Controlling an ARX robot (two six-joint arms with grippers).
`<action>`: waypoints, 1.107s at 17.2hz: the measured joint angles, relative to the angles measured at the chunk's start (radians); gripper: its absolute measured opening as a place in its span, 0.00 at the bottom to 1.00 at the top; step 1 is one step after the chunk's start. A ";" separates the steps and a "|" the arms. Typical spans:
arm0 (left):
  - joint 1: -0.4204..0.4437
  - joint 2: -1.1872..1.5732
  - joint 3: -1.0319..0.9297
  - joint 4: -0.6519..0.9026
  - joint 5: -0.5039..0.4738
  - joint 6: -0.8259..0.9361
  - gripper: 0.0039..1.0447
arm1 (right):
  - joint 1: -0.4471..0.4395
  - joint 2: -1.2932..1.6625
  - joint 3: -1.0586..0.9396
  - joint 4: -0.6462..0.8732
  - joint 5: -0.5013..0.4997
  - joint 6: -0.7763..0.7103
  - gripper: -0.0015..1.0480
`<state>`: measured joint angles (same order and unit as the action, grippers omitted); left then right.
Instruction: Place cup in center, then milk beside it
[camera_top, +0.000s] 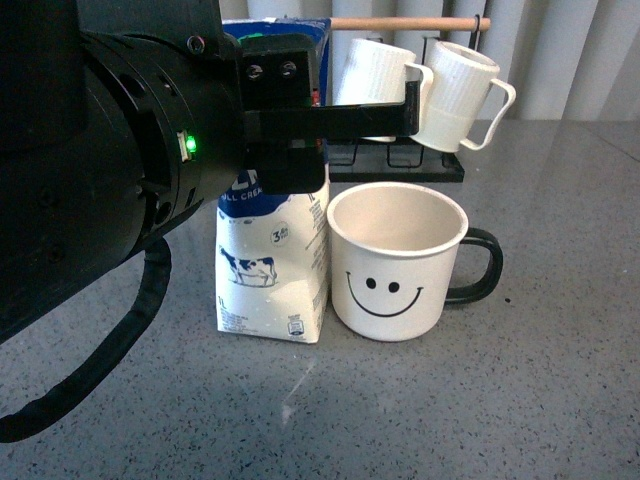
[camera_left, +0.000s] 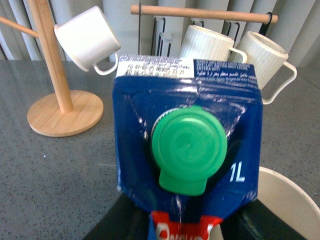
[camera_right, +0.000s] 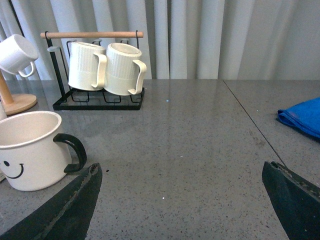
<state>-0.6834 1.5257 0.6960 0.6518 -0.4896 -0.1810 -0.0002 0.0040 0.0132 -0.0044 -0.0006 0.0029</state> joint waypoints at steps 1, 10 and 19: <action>-0.002 -0.013 0.000 -0.001 0.000 0.000 0.44 | 0.000 0.000 0.000 0.000 0.000 0.000 0.94; 0.001 -0.095 -0.007 -0.031 0.019 0.003 0.93 | 0.000 0.000 0.000 0.000 0.000 0.000 0.94; 0.053 -0.216 -0.003 -0.063 0.114 -0.012 0.94 | 0.000 0.000 0.000 0.000 0.000 0.000 0.94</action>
<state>-0.6304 1.3094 0.6926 0.5892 -0.3759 -0.1932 -0.0002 0.0040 0.0132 -0.0044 -0.0002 0.0032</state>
